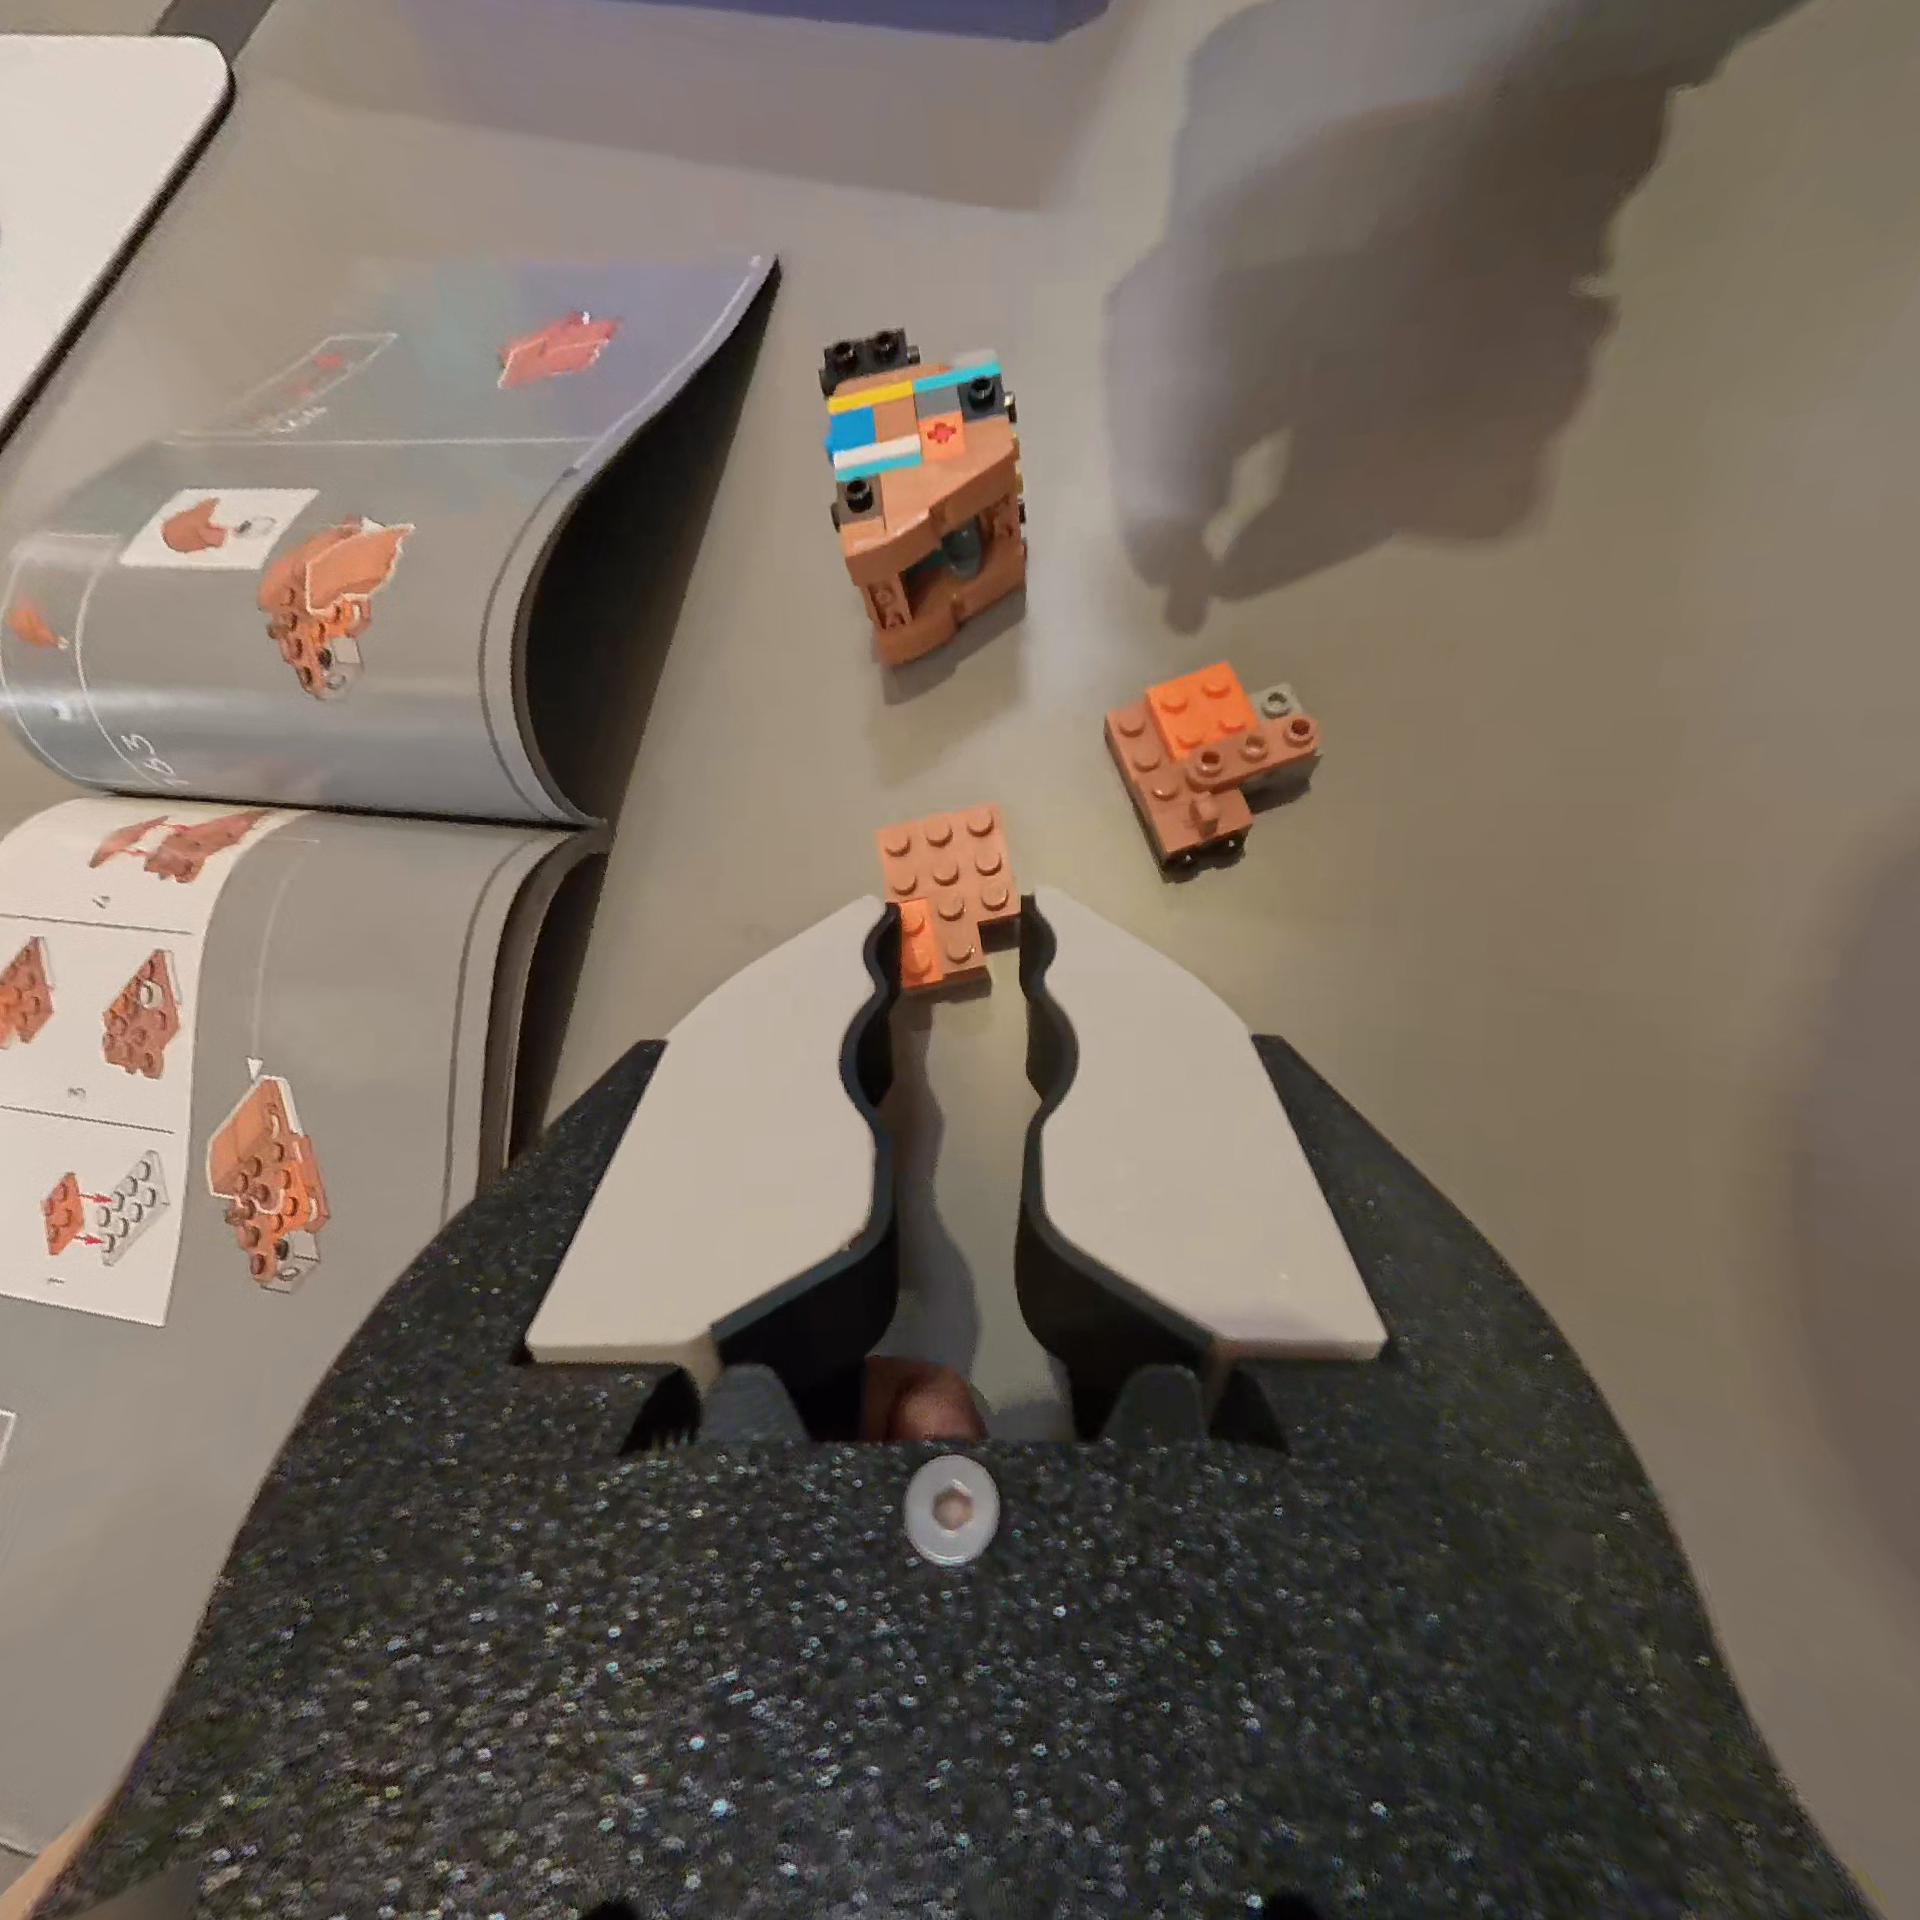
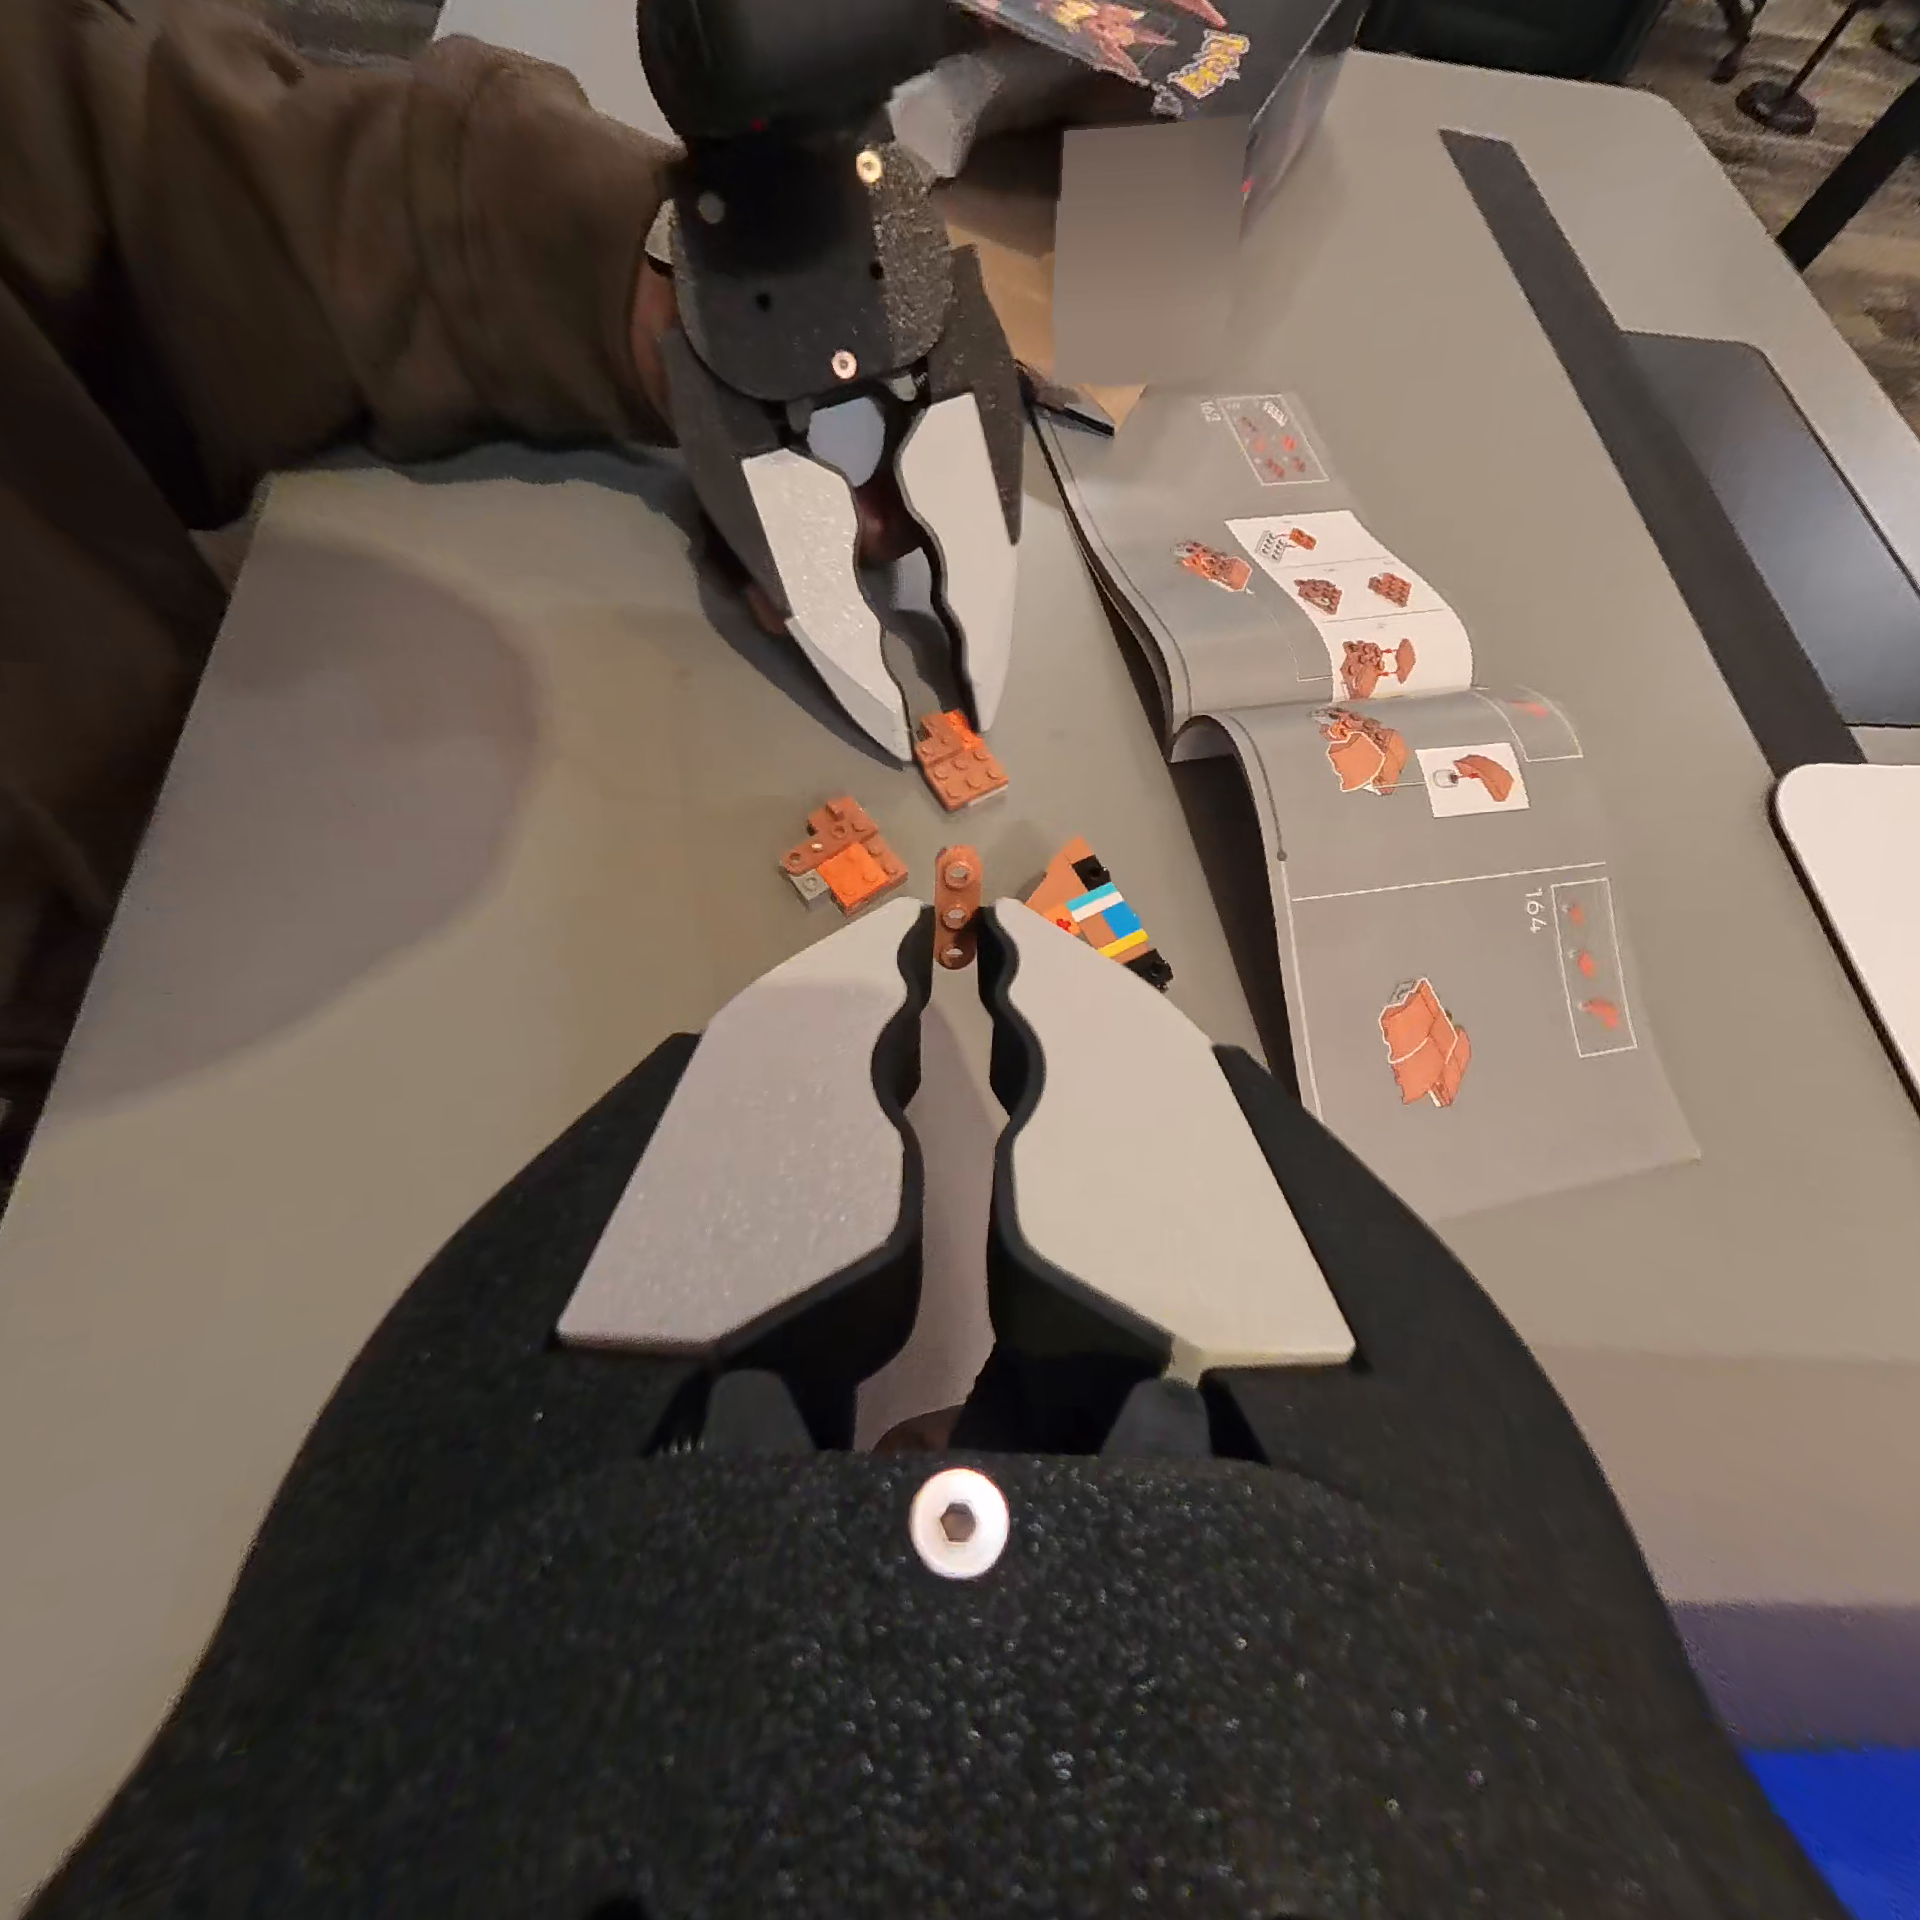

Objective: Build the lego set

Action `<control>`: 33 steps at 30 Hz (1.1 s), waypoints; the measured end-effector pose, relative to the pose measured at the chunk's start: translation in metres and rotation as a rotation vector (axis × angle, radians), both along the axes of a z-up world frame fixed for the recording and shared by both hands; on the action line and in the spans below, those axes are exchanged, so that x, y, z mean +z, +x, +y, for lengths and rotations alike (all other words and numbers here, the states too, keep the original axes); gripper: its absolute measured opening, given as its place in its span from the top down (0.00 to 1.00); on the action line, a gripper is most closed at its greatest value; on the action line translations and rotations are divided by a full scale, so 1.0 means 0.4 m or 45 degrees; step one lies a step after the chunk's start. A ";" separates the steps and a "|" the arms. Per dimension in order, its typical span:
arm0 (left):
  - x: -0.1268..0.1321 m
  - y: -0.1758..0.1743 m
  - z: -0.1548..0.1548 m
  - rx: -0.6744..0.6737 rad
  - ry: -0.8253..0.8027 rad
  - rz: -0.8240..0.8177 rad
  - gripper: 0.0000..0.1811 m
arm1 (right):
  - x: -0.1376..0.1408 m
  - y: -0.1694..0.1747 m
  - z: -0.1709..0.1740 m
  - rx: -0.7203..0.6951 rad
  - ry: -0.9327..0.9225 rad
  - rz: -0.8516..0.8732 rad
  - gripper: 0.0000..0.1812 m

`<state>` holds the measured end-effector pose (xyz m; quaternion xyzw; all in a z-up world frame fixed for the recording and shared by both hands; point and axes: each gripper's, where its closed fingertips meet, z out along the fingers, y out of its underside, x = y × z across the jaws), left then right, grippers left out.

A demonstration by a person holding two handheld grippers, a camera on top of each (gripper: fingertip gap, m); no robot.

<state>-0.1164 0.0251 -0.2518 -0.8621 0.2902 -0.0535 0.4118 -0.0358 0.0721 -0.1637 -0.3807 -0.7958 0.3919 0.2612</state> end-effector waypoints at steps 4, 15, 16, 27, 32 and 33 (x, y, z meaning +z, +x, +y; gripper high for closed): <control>0.091 0.027 0.019 -0.098 0.107 -0.080 0.88 | 0.026 -0.001 -0.007 0.058 -0.030 0.071 0.96; 0.155 0.094 0.136 -0.120 0.421 0.148 1.00 | 0.056 -0.048 -0.005 0.070 -0.056 0.113 0.96; 0.152 0.096 0.134 -0.115 0.425 0.128 1.00 | 0.052 -0.046 -0.004 0.069 -0.062 0.106 0.96; 0.139 0.044 0.094 -0.113 0.298 -0.046 0.90 | -0.017 -0.038 0.026 0.018 -0.085 0.026 0.96; 0.082 0.131 0.050 -0.258 -0.023 -0.064 0.86 | -0.052 -0.025 0.039 0.013 -0.097 -0.019 0.96; 0.064 0.146 0.043 -0.276 -0.082 -0.026 0.85 | -0.063 -0.021 0.041 0.011 -0.093 -0.032 0.96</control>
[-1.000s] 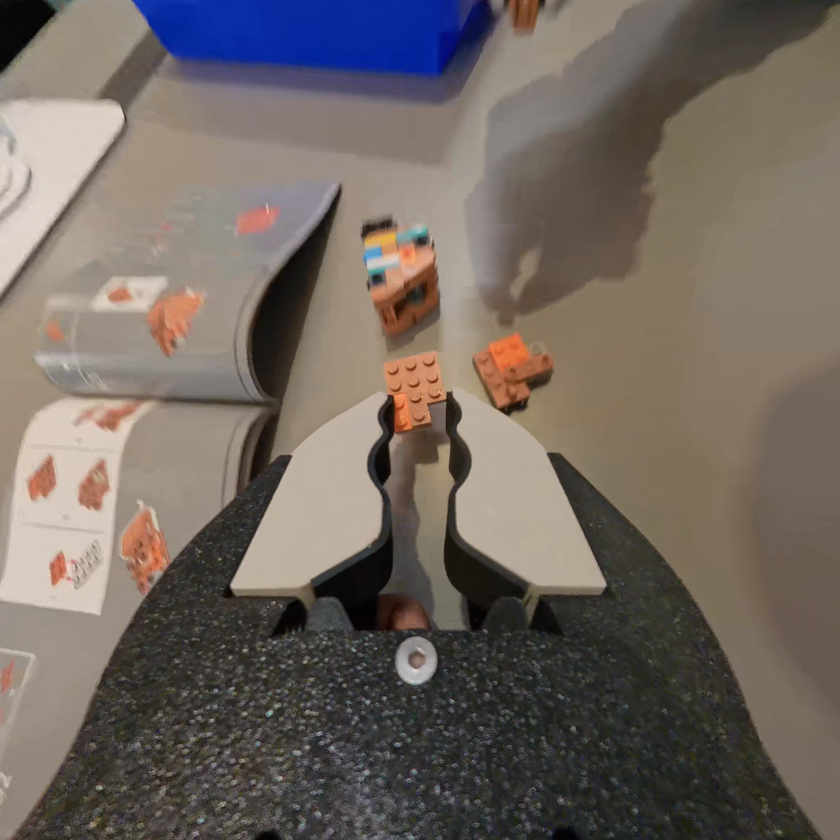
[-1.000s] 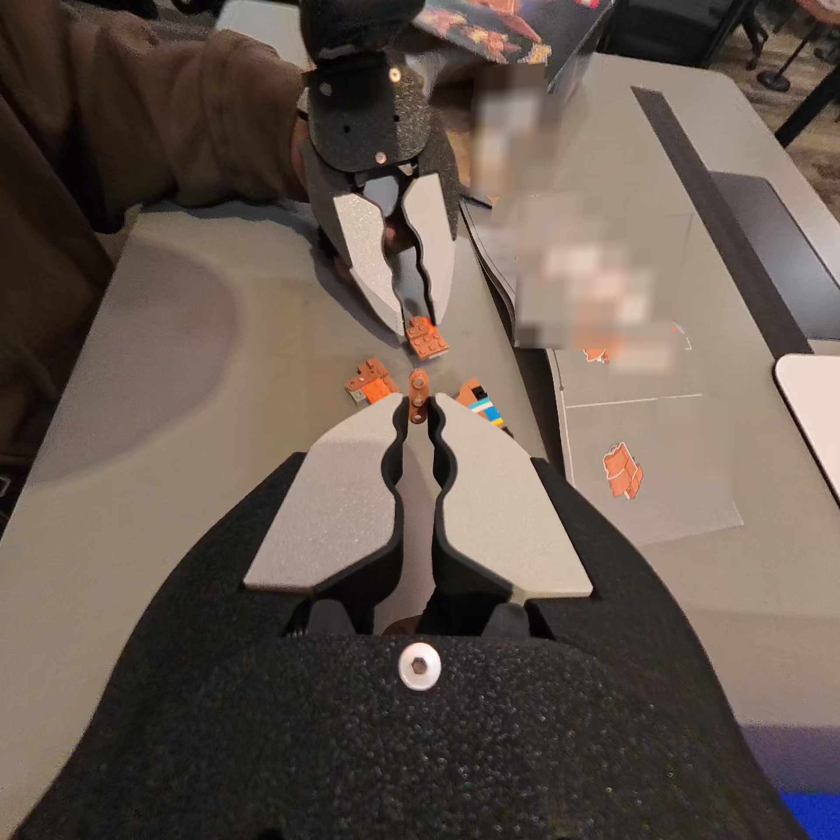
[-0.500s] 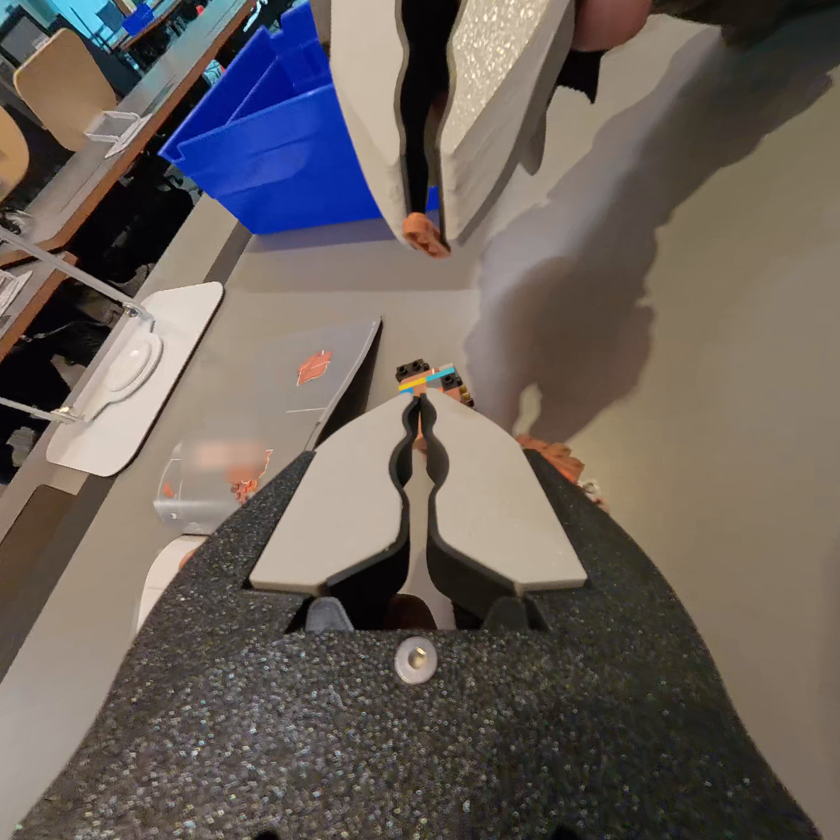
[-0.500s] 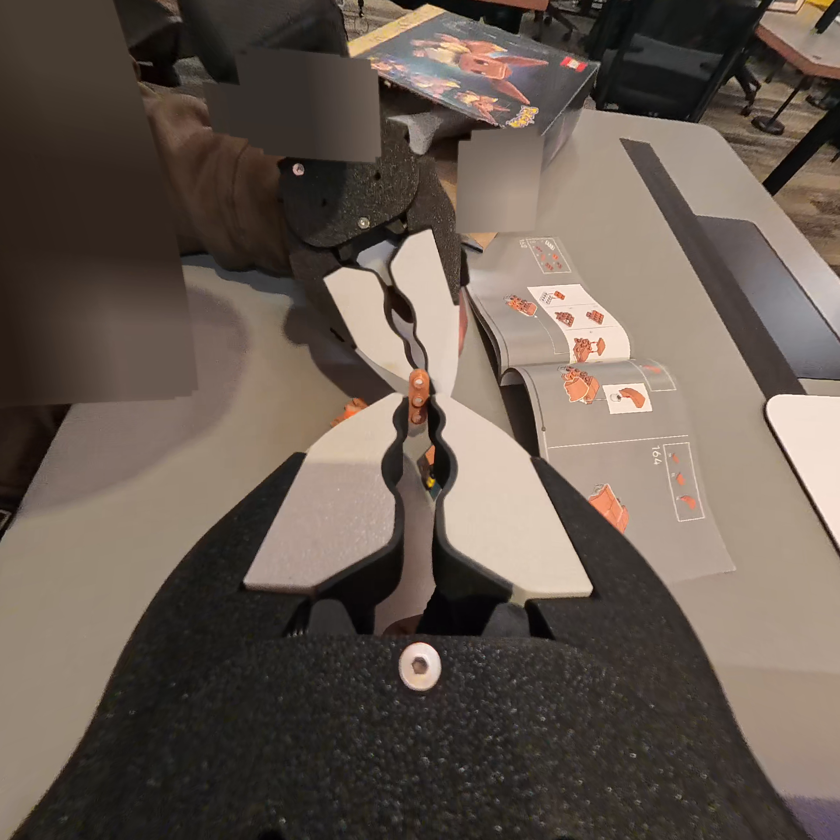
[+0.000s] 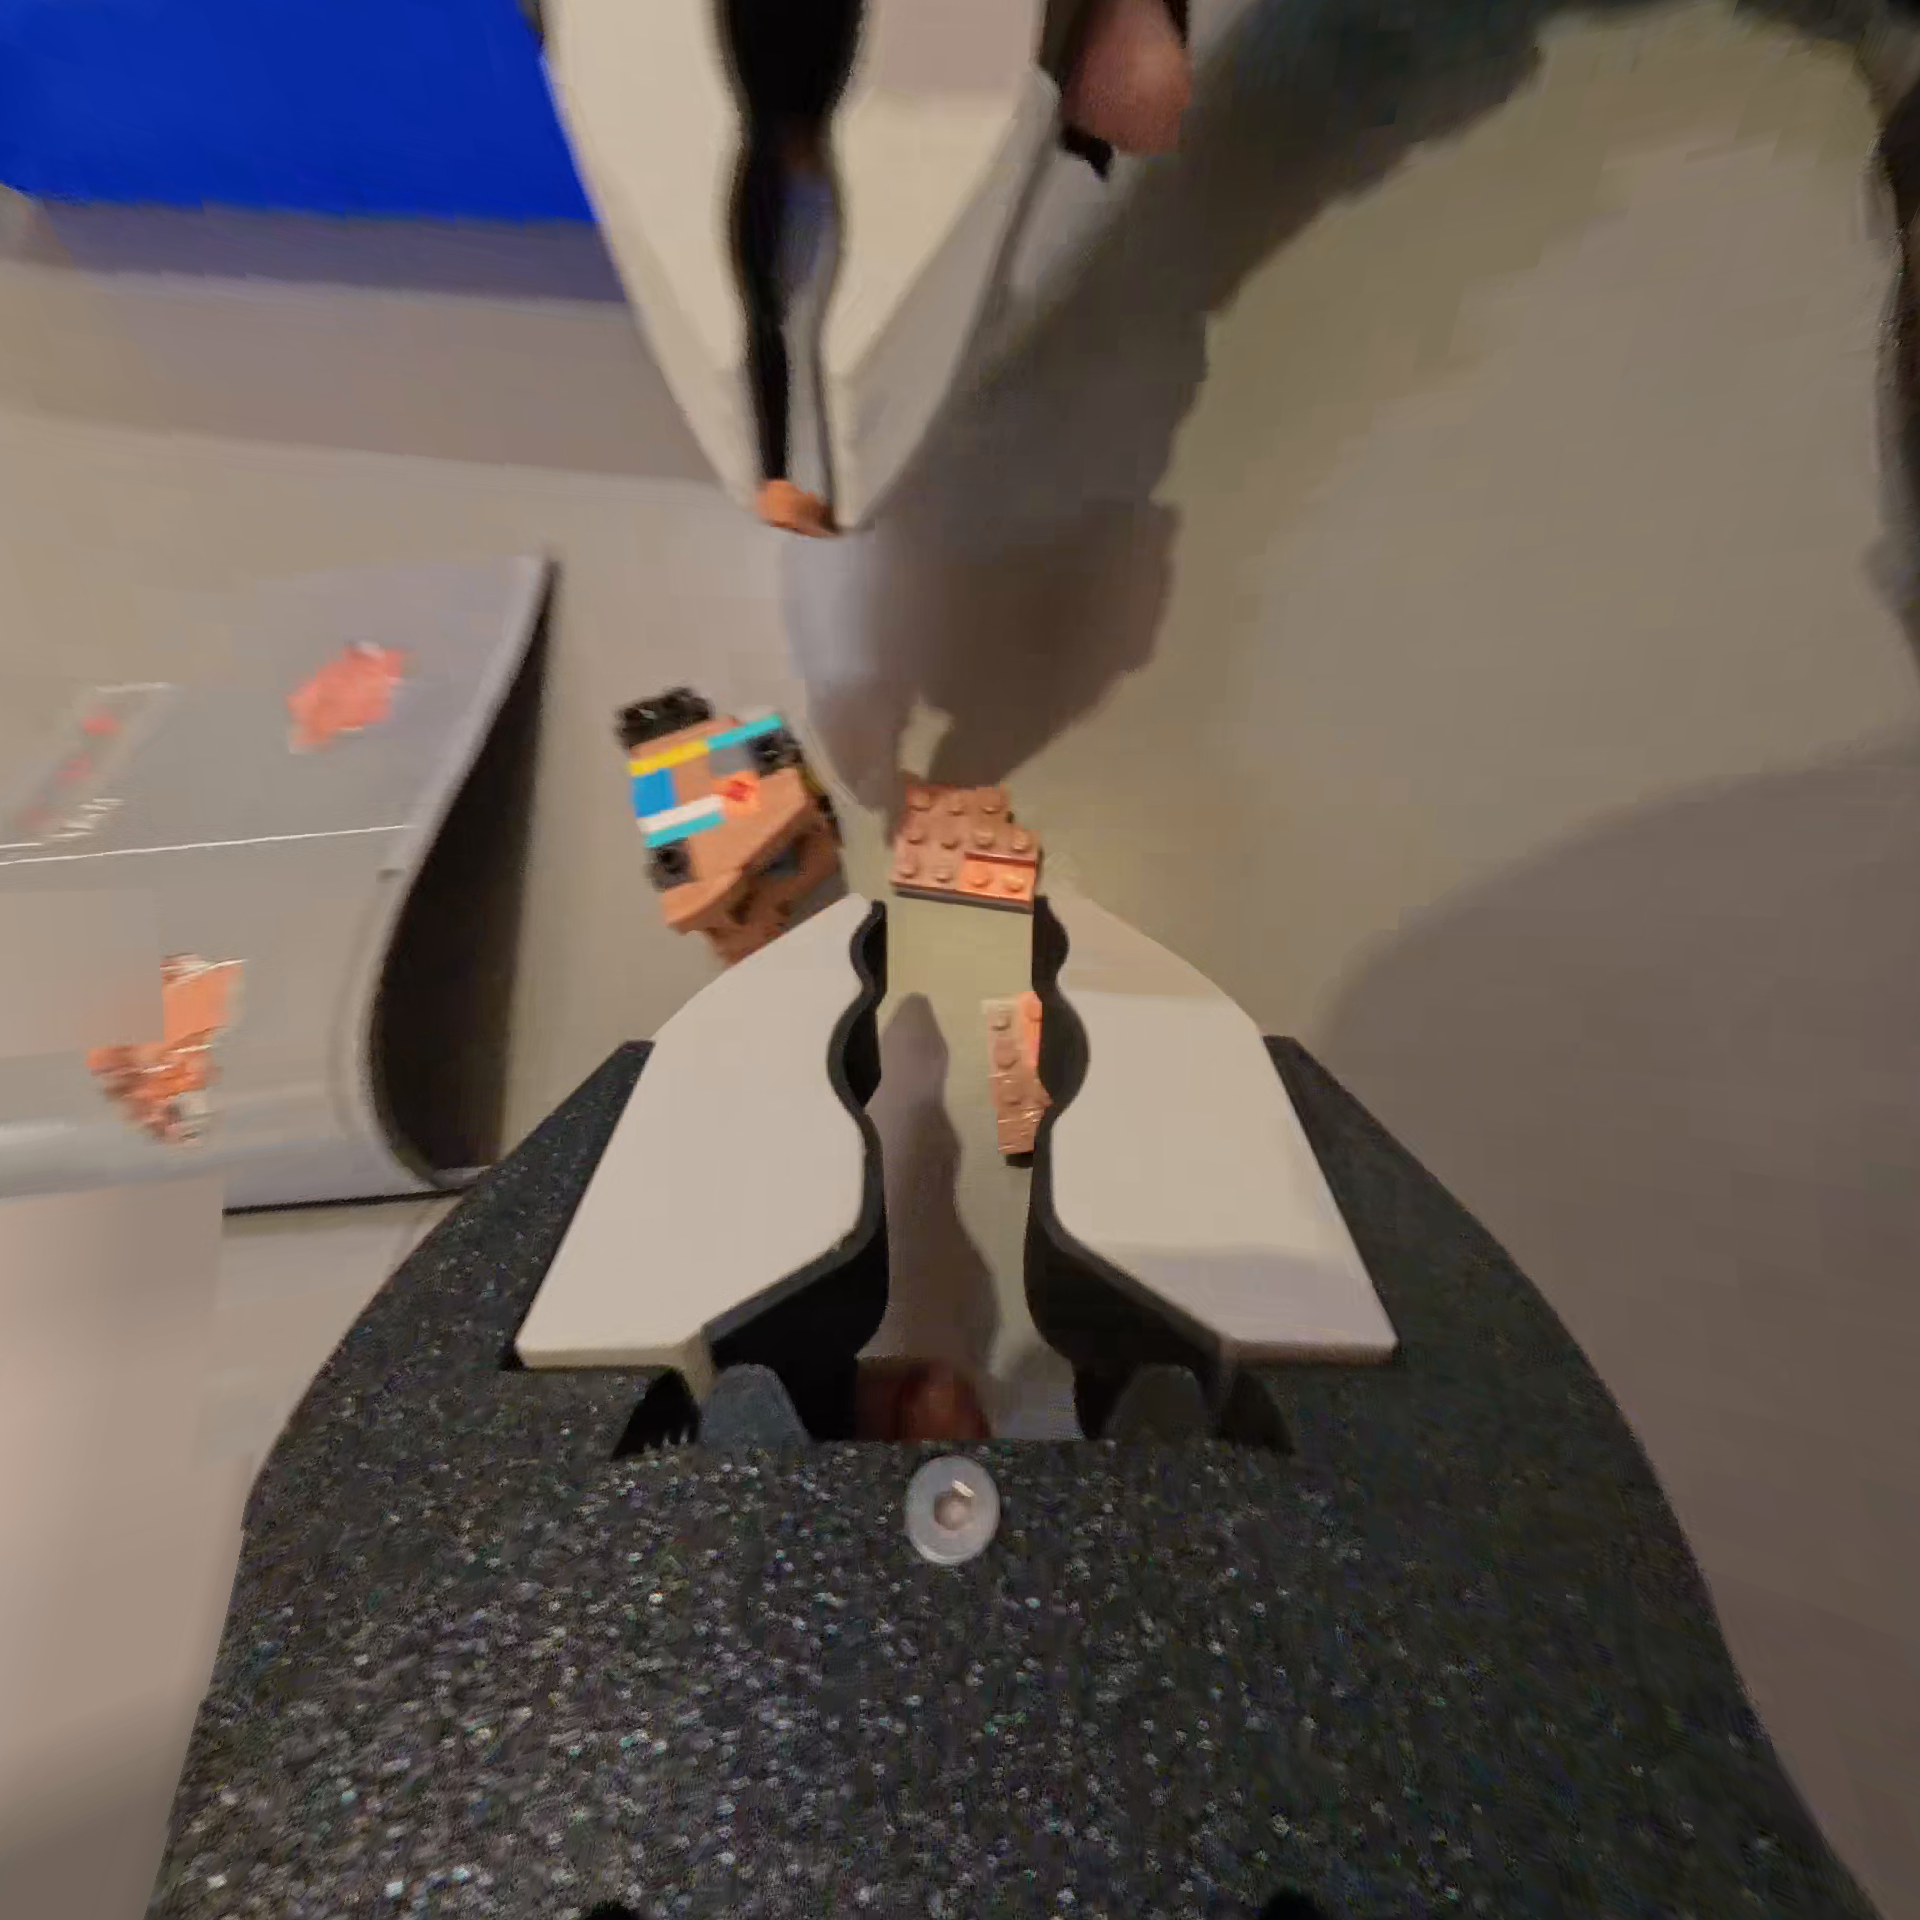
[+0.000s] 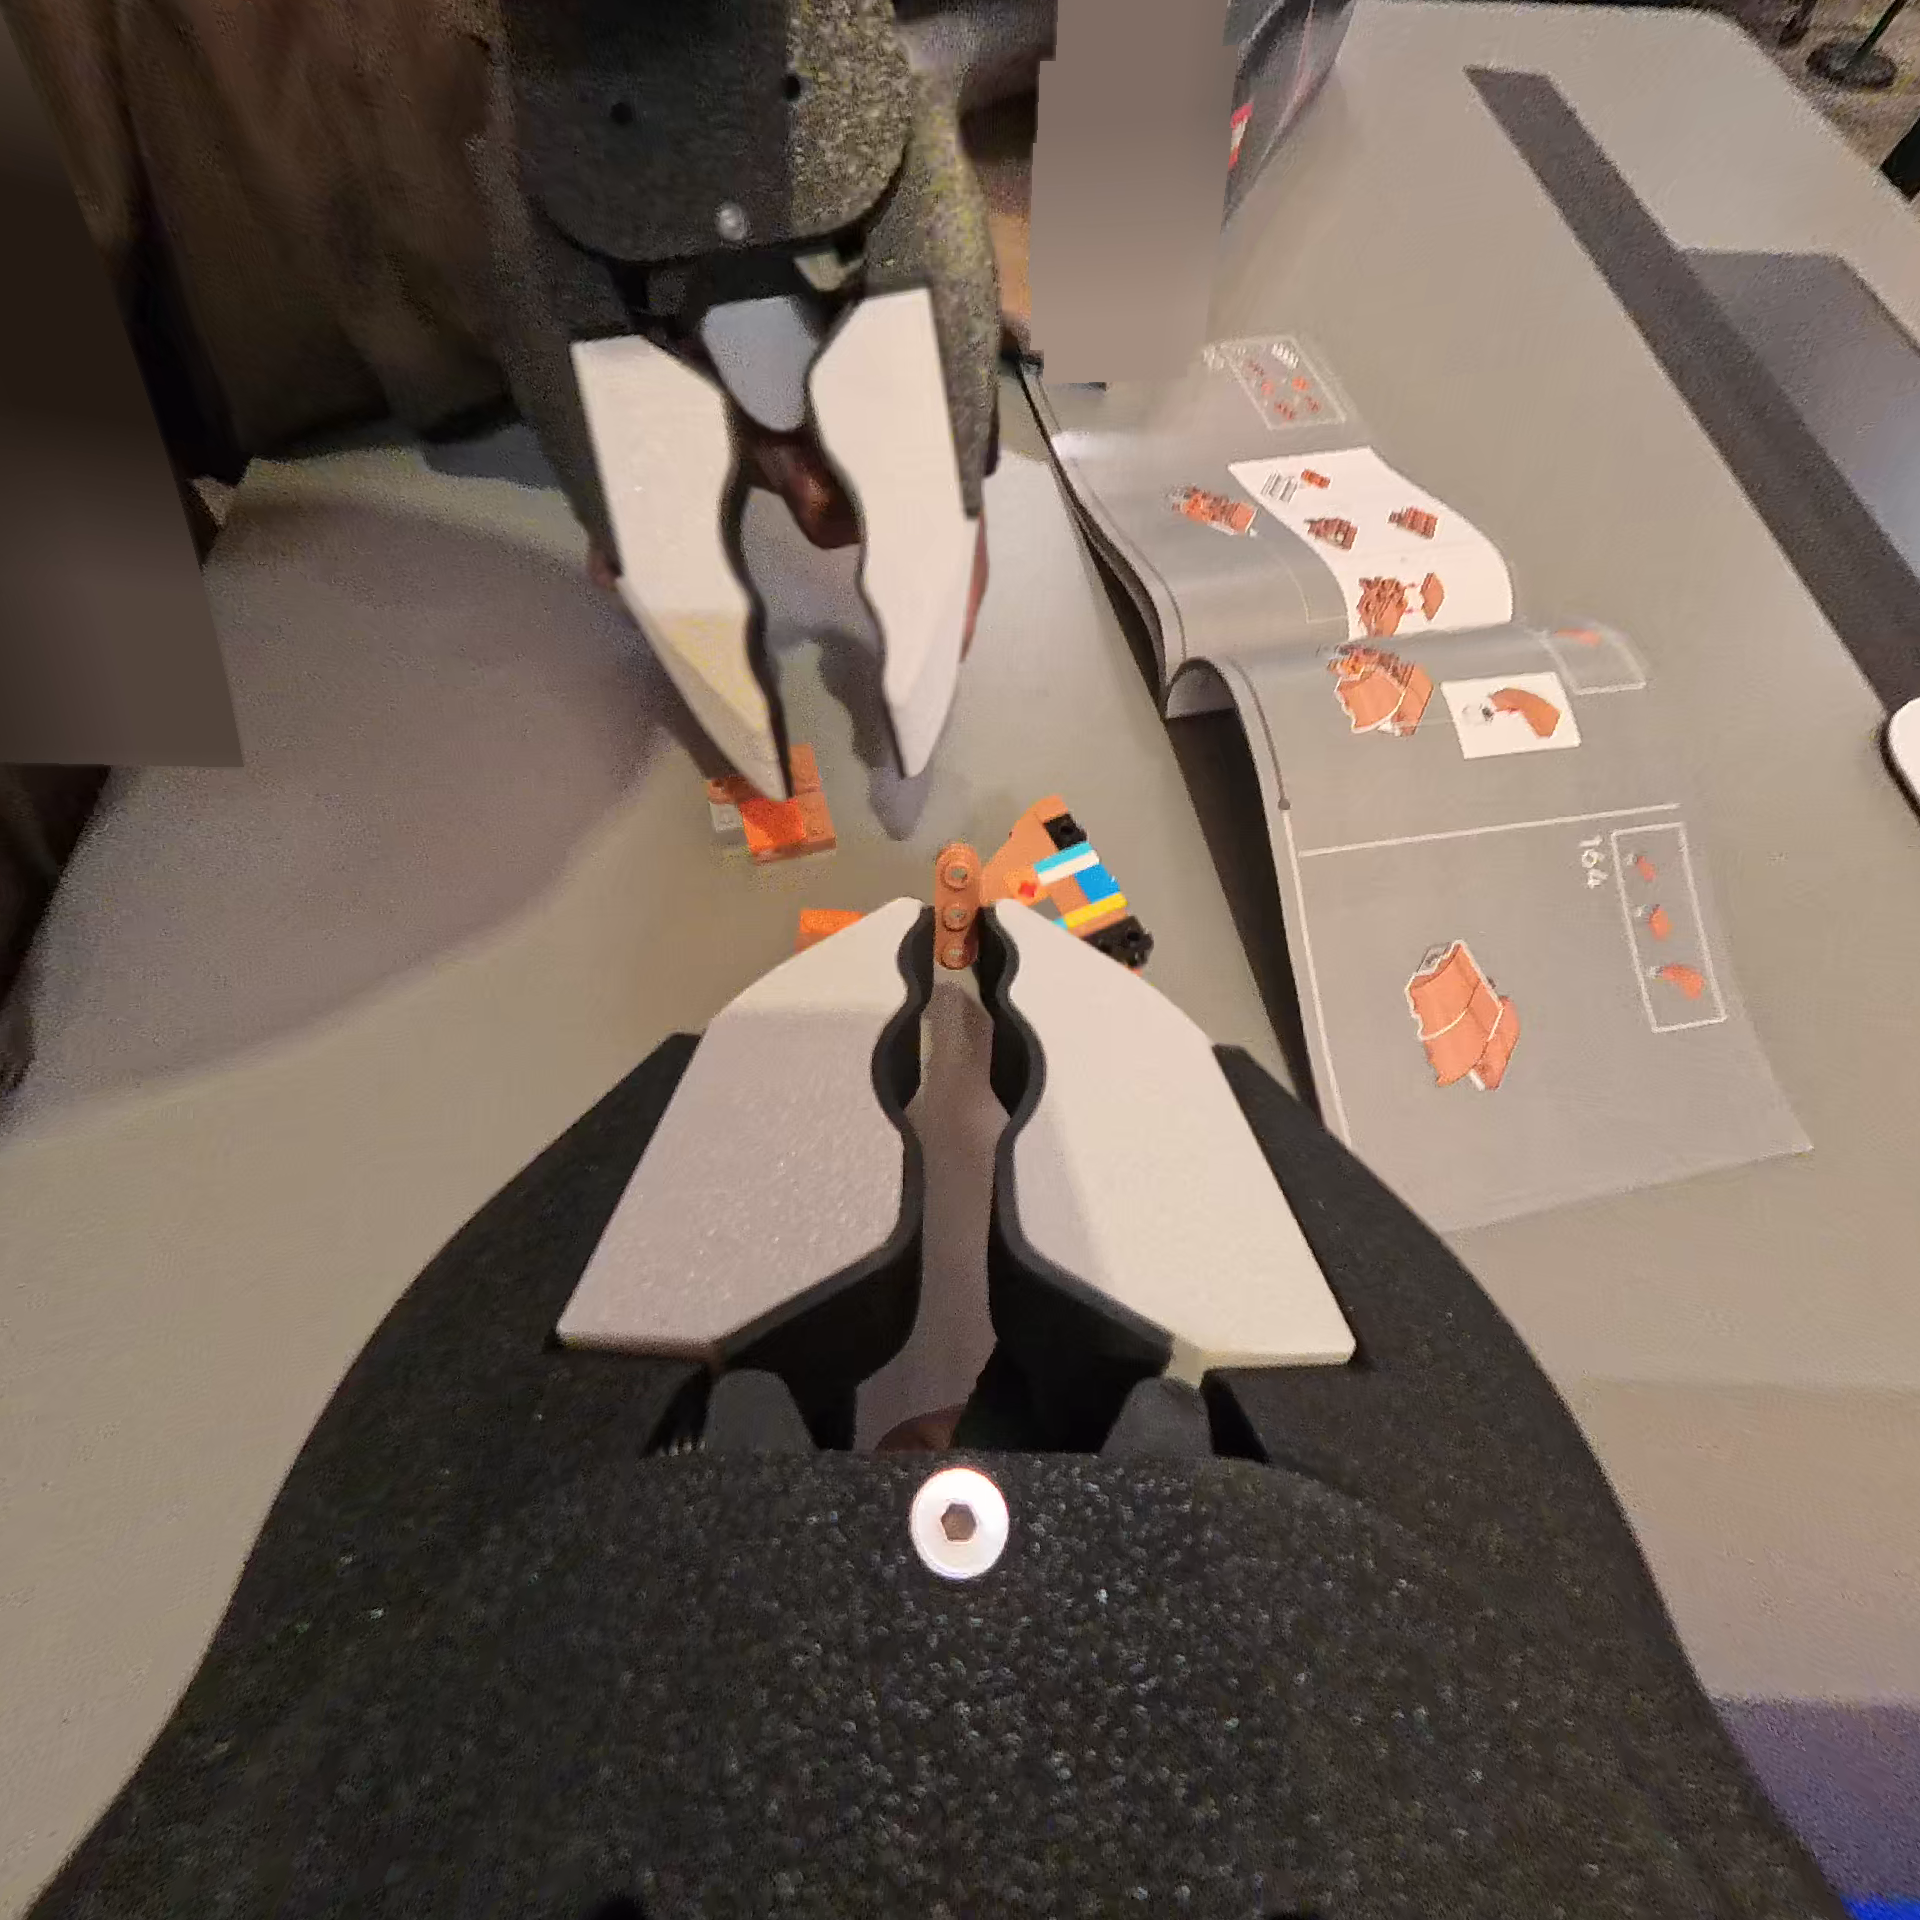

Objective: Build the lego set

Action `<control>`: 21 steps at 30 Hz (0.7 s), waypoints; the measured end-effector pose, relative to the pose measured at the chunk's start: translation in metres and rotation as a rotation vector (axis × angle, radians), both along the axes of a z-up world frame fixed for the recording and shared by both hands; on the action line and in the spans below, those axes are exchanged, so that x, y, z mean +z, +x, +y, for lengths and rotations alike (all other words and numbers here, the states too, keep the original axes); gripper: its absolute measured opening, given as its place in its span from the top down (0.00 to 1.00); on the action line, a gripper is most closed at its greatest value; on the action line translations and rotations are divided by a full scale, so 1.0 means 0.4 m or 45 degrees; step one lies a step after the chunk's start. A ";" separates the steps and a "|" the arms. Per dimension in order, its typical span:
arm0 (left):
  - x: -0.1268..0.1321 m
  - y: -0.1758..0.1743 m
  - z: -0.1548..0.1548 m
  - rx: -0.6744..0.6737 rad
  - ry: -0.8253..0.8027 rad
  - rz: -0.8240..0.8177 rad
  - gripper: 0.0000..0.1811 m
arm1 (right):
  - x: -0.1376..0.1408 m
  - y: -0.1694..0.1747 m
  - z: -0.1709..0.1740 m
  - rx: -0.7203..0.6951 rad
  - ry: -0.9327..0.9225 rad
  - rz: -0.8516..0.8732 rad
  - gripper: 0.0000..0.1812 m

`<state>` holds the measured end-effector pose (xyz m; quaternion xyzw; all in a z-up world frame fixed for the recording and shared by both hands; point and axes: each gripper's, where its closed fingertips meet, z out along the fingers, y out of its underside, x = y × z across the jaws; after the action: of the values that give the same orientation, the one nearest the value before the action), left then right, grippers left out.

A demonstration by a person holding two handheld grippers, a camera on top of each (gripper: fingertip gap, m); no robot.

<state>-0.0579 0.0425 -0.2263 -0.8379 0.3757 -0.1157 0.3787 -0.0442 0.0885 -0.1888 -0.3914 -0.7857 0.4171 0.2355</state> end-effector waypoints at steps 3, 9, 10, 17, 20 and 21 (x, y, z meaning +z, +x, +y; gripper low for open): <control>-0.036 0.028 0.004 0.023 -0.096 0.084 0.86 | -0.024 0.012 0.006 -0.007 0.005 -0.028 0.96; -0.052 0.014 0.033 0.108 -0.124 0.166 0.82 | -0.037 0.024 0.010 -0.002 -0.009 -0.048 0.96; -0.059 0.013 0.032 0.102 -0.143 0.161 0.81 | -0.038 0.025 0.009 0.001 -0.012 -0.051 0.96; -0.083 0.048 0.029 0.006 -0.154 0.194 0.84 | -0.047 0.028 0.005 0.010 -0.016 -0.059 0.96; -0.066 0.045 0.032 0.039 -0.141 0.181 0.83 | -0.050 0.027 0.003 0.009 -0.011 -0.058 0.96; -0.056 0.044 0.032 0.066 -0.139 0.164 0.82 | -0.051 0.027 0.004 0.007 -0.008 -0.058 0.96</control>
<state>-0.0402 0.0552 -0.2489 -0.8724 0.3706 -0.0720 0.3105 -0.0332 0.0902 -0.2093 -0.3995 -0.7905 0.4113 0.2152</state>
